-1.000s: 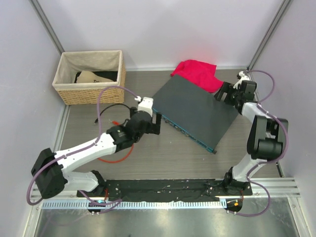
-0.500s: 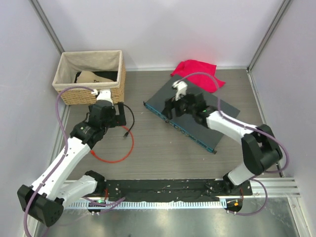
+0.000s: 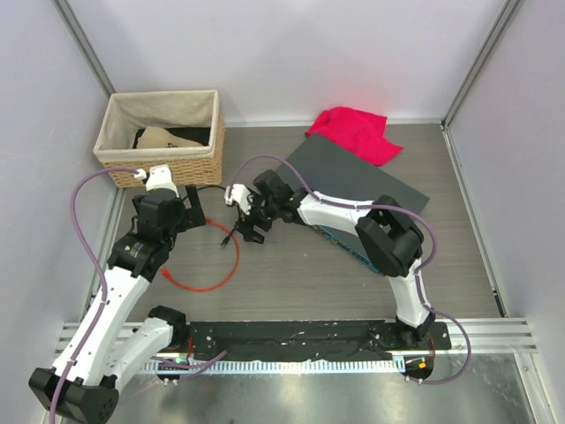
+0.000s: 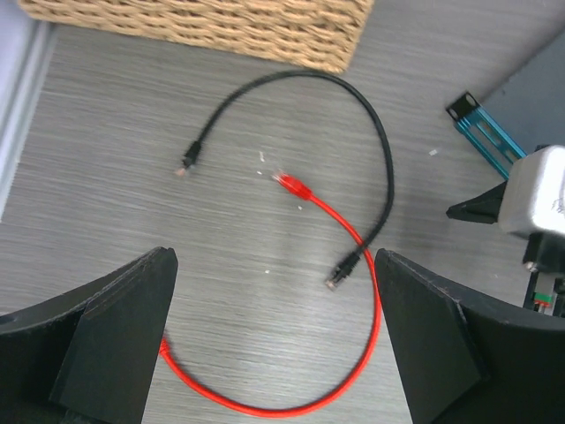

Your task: Insert the plug into the switch port

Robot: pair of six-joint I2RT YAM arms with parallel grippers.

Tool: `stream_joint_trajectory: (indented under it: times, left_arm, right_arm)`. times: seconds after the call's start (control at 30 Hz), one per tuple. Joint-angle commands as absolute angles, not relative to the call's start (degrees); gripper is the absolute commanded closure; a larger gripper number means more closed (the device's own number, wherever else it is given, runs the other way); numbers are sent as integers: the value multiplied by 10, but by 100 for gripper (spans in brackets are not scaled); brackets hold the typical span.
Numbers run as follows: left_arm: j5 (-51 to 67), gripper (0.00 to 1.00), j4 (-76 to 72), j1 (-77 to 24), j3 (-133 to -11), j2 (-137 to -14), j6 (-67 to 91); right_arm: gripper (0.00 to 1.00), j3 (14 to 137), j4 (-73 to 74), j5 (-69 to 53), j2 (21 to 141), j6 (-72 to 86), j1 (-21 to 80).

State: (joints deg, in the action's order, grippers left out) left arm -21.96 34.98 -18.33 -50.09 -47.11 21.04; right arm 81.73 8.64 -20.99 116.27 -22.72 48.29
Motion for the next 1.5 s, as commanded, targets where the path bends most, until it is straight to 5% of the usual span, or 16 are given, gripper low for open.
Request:
stream_joint_trajectory:
  times: [0.0,0.6,0.8,0.9,1.1,1.47]
  left_arm:
    - [-250,0,332,-168,-495,-459,200]
    - [-222,0,326,-142,-491,-463,200]
    - [-216,0,325,-141,-491,-464,199]
    - [-211,0,325,-142,-491,-464,199]
    - [-202,0,323,-142,-489,-463,197]
    - [-182,0,322,-142,-488,-472,199]
  right_arm:
    - [14,912,176,-236,1198,-388,484]
    - [30,1158,324,-312,1382,-485,498]
    - [48,1179,365,-326,1411,-481,498]
    - [64,1153,369,-325,1399,-478,498]
    - [81,1054,372,-316,1344,-459,498]
    - [82,684,134,-259,1103,-187,515]
